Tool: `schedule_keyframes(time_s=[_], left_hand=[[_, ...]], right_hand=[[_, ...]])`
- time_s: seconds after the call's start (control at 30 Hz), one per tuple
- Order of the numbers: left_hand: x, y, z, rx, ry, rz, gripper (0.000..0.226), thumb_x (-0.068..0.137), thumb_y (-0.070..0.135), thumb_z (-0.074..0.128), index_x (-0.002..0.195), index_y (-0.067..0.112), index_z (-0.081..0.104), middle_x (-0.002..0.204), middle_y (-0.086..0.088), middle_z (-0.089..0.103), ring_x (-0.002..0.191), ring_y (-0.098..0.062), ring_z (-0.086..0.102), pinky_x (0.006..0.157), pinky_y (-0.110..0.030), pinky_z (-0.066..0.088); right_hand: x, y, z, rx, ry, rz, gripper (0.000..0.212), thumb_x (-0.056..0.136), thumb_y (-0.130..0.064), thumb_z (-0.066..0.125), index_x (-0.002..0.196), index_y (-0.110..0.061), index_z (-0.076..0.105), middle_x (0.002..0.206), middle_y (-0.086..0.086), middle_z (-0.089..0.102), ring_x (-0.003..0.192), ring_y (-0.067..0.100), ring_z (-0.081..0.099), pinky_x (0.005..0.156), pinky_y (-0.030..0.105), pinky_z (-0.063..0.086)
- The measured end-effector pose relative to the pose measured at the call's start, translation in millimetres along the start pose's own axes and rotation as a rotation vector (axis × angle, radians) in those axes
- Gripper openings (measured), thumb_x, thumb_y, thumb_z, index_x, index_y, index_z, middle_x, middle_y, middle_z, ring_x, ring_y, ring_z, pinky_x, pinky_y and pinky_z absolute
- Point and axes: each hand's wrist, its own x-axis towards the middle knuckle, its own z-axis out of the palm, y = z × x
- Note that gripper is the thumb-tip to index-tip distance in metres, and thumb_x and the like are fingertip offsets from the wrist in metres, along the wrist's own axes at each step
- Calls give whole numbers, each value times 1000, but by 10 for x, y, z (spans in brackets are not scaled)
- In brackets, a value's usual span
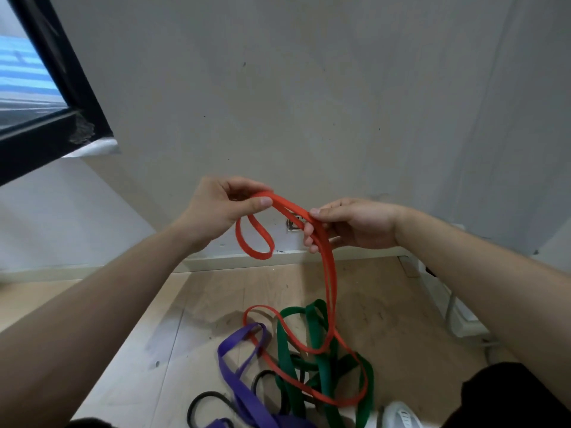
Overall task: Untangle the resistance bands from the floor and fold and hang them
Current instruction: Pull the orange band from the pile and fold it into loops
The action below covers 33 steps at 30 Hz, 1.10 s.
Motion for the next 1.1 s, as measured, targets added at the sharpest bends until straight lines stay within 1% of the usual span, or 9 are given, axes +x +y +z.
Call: schedule_keyframes(time_s=[0.13, 0.27, 0.37, 0.47, 0.57, 0.7, 0.83, 0.97, 1.1], left_hand=[[28, -39, -134, -45, 137, 4, 20, 85, 8, 74, 104, 14, 74, 95, 0, 75, 87, -3, 69, 82, -15, 53], [38, -111, -295, -44, 178, -7, 18, 88, 10, 71, 103, 19, 74, 95, 2, 74, 91, -5, 67, 84, -17, 53], [7, -214, -366, -21, 90, -108, 17, 90, 12, 69, 104, 21, 74, 87, 4, 73, 85, -7, 67, 81, -18, 53], [-40, -258, -349, -4, -48, -158, 19, 94, 11, 64, 109, 19, 71, 86, 1, 69, 79, -9, 67, 81, -22, 52], [-82, -222, -283, 21, -201, -216, 20, 96, 15, 60, 114, 15, 69, 90, -2, 67, 76, -11, 65, 78, -24, 53], [-117, -133, -154, 18, -334, -252, 36, 87, 35, 69, 119, 21, 68, 94, 2, 74, 87, -15, 69, 83, -22, 52], [-127, -5, 46, 1, -278, -193, 42, 81, 38, 67, 118, 20, 66, 97, -4, 76, 97, -13, 72, 86, -17, 48], [-107, 128, 191, -143, -199, -116, 31, 86, 24, 69, 114, 11, 68, 88, 1, 76, 89, -14, 73, 79, -20, 54], [-112, 206, 279, -104, -147, -38, 17, 89, 14, 71, 105, 13, 72, 86, 5, 76, 82, -8, 72, 75, -17, 54]], right_hand=[[-27, 24, -36, -15, -18, 48, 36, 106, -32, 43, 102, -8, 70, 106, 12, 71, 108, 27, 67, 104, 44, 50], [-71, -15, -53, -18, 27, 25, 37, 105, -30, 44, 95, -8, 71, 100, 11, 71, 101, 25, 68, 101, 41, 51], [-88, -87, -62, 128, 141, -75, 38, 105, -26, 46, 81, -8, 70, 86, 11, 68, 86, 23, 66, 101, 45, 50], [-108, -210, -47, 316, 216, -190, 41, 103, -26, 48, 71, -11, 68, 79, 10, 62, 75, 25, 62, 91, 43, 52], [-145, -327, -6, 335, 231, -269, 41, 105, -26, 46, 72, -12, 68, 80, 9, 62, 72, 23, 60, 85, 39, 53], [-164, -378, 47, 321, 262, -297, 40, 105, -27, 46, 77, -11, 69, 84, 8, 64, 74, 22, 61, 88, 40, 53], [-150, -366, 128, 260, 225, -267, 36, 105, -26, 45, 82, -11, 68, 84, 7, 65, 75, 20, 62, 94, 46, 48], [-123, -335, 199, 128, 197, -213, 33, 106, -28, 46, 89, -10, 68, 88, 7, 67, 80, 20, 64, 102, 50, 48], [-95, -307, 248, 86, 171, -178, 33, 106, -28, 46, 91, -10, 70, 88, 7, 67, 81, 19, 64, 102, 48, 50]])
